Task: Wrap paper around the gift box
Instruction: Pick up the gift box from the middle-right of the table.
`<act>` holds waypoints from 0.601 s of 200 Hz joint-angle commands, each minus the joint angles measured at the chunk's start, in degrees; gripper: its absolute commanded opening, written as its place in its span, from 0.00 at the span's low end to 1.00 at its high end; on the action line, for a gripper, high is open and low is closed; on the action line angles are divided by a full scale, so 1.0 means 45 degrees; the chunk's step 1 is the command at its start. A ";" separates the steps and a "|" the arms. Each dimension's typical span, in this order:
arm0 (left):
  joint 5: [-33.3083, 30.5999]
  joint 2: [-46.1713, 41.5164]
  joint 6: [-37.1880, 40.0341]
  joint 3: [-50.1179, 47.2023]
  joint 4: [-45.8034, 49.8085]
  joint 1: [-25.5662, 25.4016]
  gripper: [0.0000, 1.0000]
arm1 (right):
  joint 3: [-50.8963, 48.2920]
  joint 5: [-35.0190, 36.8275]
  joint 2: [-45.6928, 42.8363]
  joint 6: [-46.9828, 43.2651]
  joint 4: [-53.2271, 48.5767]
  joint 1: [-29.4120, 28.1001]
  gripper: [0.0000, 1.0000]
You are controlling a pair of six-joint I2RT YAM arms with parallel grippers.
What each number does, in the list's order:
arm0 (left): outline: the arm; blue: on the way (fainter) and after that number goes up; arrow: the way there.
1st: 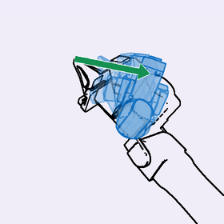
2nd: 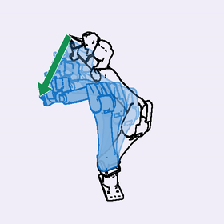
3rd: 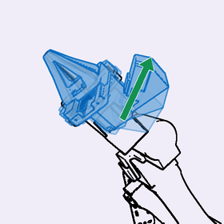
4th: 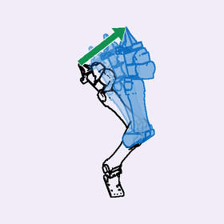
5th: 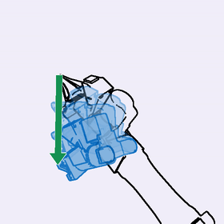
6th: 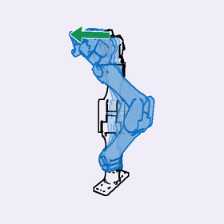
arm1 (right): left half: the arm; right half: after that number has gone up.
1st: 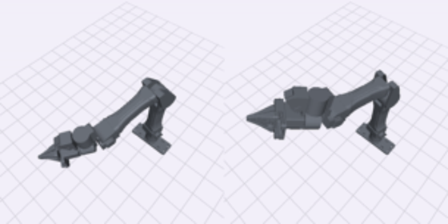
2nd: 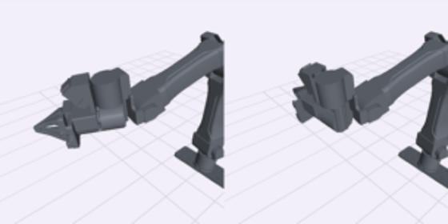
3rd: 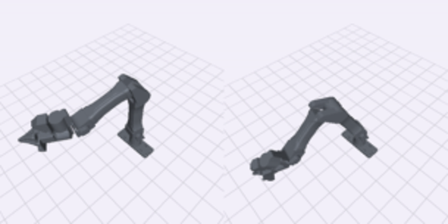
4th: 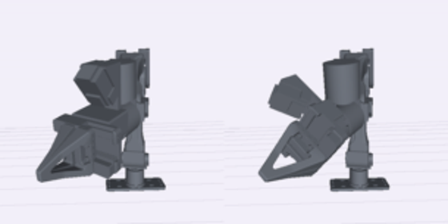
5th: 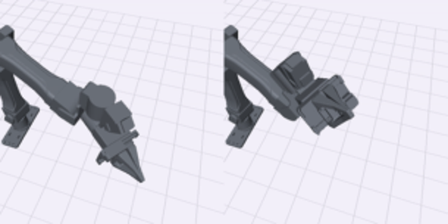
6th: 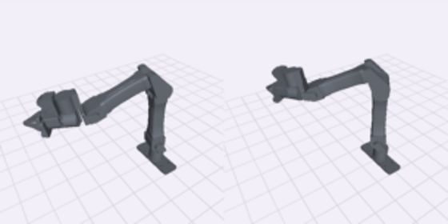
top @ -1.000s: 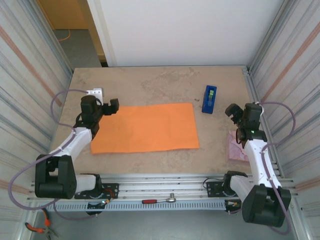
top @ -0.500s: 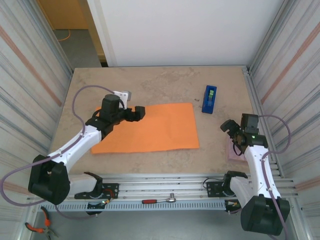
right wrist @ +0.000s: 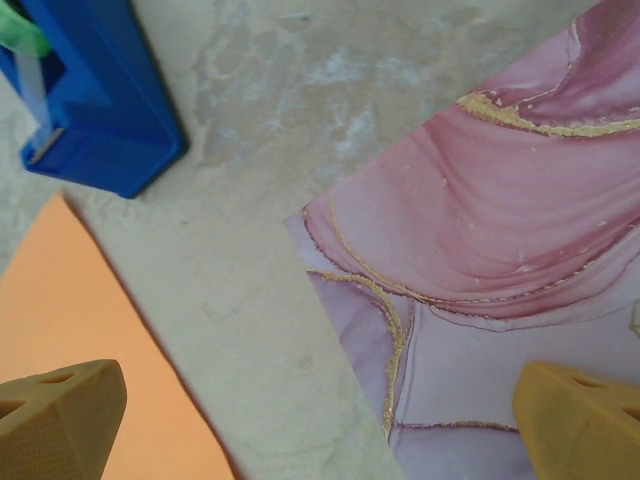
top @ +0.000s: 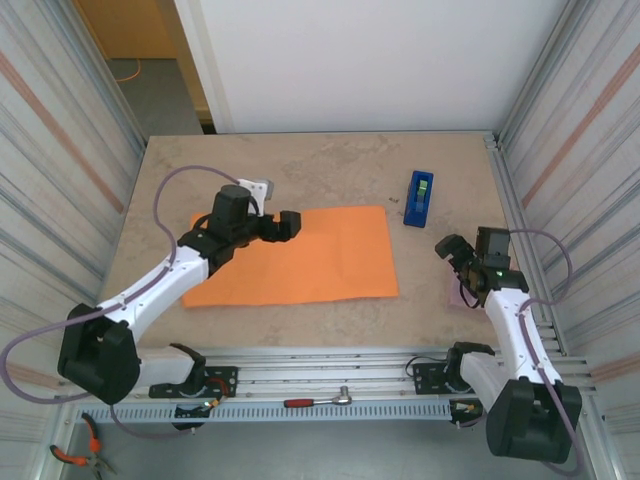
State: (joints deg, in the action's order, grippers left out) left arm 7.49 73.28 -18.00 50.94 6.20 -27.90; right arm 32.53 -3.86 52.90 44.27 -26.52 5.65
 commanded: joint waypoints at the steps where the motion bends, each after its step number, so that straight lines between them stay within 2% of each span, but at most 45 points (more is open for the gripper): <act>1: -0.0054 0.0300 -0.0252 0.0530 0.0164 -0.0366 0.99 | -0.0691 -0.0779 0.0748 0.1232 0.0668 -0.0751 0.98; 28: 0.0089 0.0994 -0.0720 0.0841 -0.0072 -0.0730 0.99 | -0.0256 -0.0820 0.1954 0.1933 0.1799 -0.1772 0.98; 45: 0.0337 0.1533 -0.1195 0.1202 -0.0093 -0.0990 0.99 | 0.0570 -0.0555 0.2388 0.1805 0.1435 -0.2437 0.98; 65: 0.0689 0.2148 -0.1593 0.1702 -0.0107 -0.1371 0.99 | 0.1255 -0.0404 0.1919 0.1309 0.0706 -0.2439 0.98; 87: 0.1031 0.2838 -0.1814 0.2409 -0.0147 -0.2006 0.97 | 0.1500 -0.0755 0.0926 0.0573 -0.0075 -0.1236 0.98; 120: 0.1894 0.4256 -0.2429 0.3685 -0.0393 -0.2893 0.91 | 0.1462 -0.1867 -0.0342 -0.0758 -0.1082 0.2063 0.98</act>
State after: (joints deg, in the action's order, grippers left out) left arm 11.73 88.84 -25.63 62.92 6.04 -38.57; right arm 37.04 -8.40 54.37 46.17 -25.17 7.16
